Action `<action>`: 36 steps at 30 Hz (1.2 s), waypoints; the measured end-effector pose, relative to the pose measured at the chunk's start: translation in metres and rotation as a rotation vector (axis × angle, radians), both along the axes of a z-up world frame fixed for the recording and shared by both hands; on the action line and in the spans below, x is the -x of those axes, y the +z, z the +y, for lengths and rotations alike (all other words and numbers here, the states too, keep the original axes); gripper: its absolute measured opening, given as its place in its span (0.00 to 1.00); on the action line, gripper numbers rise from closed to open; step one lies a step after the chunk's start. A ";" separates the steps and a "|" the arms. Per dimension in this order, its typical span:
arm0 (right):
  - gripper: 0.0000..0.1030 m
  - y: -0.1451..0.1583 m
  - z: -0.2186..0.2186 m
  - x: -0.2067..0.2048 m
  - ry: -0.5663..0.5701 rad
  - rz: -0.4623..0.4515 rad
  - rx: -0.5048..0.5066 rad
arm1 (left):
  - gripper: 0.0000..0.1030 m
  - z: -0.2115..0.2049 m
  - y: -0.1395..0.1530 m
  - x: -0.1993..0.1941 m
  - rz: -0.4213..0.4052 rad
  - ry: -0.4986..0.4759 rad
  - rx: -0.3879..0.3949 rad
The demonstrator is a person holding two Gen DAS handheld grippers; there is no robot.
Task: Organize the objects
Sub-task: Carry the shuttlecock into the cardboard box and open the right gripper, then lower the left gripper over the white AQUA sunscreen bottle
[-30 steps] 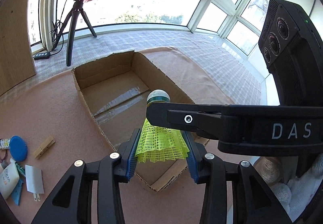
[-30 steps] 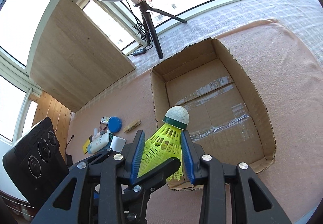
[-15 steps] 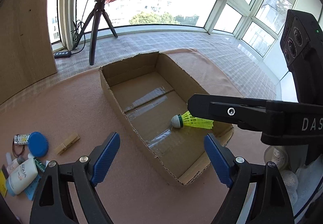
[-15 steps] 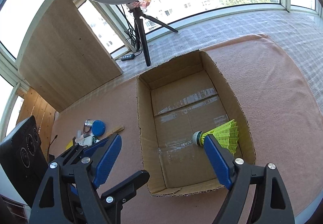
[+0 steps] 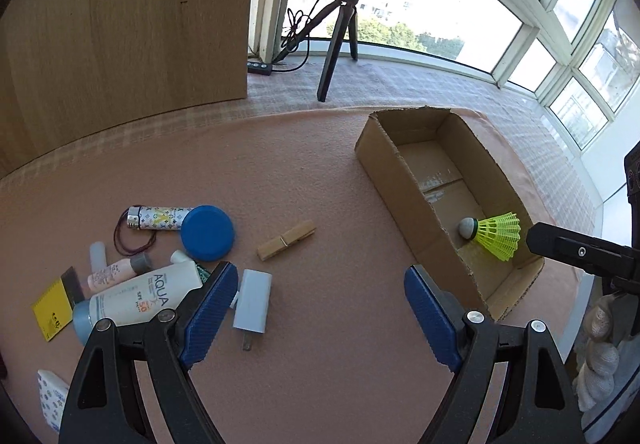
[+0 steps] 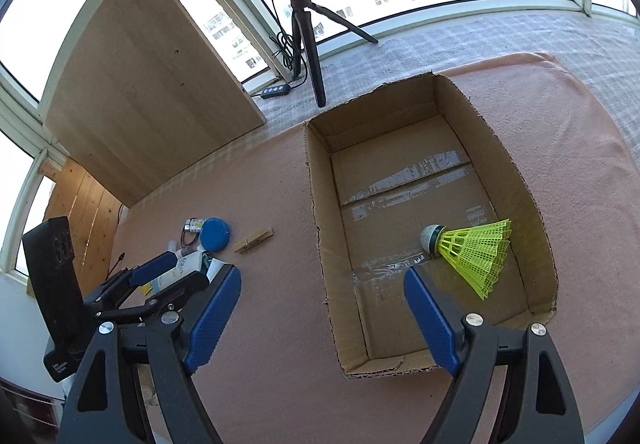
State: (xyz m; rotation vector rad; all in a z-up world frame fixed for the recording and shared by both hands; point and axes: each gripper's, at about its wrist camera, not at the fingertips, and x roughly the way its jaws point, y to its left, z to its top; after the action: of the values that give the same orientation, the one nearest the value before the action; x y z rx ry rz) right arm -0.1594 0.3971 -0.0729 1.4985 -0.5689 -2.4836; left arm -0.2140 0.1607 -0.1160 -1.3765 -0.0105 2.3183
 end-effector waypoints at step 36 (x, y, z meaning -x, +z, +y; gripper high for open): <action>0.78 -0.018 -0.052 -0.020 0.050 -0.060 0.064 | 0.43 -0.122 -0.087 0.053 -0.261 0.229 -0.021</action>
State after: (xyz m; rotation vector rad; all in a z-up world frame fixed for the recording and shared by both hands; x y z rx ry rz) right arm -0.1398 0.3455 -0.0911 1.5484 -0.6074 -2.3680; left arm -0.2669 0.0389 -0.2029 -1.7367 -0.2856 2.2889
